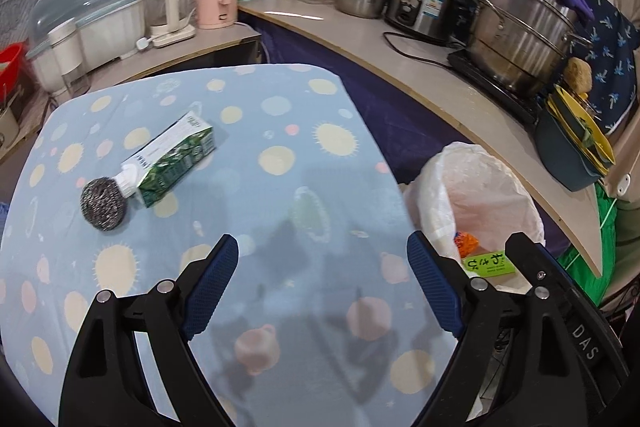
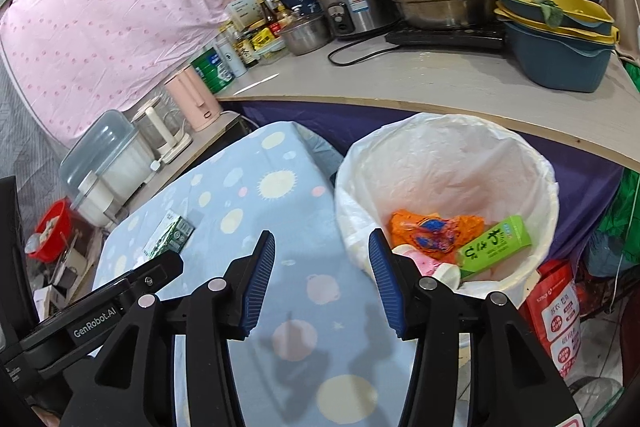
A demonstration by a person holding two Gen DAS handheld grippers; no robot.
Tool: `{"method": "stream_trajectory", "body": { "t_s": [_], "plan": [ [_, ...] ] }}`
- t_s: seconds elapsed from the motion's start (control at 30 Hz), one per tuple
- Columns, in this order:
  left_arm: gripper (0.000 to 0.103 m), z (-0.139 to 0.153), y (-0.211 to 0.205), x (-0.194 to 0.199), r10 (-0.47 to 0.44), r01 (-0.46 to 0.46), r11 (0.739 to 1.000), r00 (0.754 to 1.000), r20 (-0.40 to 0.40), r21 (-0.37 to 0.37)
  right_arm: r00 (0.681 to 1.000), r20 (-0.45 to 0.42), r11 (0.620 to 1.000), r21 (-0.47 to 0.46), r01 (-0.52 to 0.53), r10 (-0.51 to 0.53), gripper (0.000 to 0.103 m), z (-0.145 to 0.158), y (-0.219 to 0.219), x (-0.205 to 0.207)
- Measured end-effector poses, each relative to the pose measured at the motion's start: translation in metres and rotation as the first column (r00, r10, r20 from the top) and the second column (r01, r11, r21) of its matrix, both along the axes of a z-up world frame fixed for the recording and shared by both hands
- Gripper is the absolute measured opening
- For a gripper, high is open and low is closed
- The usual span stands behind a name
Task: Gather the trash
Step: 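Move both grippers back over the table toward the scrubber and carton, then grasp the steel wool scrubber with the left gripper while the right grasps the milk carton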
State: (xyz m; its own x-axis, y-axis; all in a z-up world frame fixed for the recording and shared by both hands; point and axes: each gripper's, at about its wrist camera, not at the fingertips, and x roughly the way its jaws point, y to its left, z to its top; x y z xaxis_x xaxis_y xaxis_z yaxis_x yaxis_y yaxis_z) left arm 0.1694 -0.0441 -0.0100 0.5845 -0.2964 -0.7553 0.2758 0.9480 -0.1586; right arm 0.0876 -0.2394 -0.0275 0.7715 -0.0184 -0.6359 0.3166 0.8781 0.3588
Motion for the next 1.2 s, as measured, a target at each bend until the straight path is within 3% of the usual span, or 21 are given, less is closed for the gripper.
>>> {"method": "stream_trajectory", "body": {
  "t_s": [0.57,0.93,1.2],
  "plan": [
    [0.085,-0.024,0.097,0.011,0.169,-0.169,0.986,0.985,-0.045,-0.005,0.991,-0.041,0.991,-0.019,-0.131,0.13,0.051,-0.013,0.07,0.031],
    [0.09,-0.045,0.172,0.042,0.326,-0.328,0.945,0.941,-0.091,-0.004,0.975,-0.077,0.977,-0.017,-0.212,0.21,0.053,-0.027,0.113,0.066],
    [0.09,-0.061,0.2,0.065,0.369,-0.371,0.929,0.922,-0.117,0.009,0.962,-0.106,0.967,-0.011,-0.253,0.25,0.053,-0.039,0.139,0.094]
  ]
}}
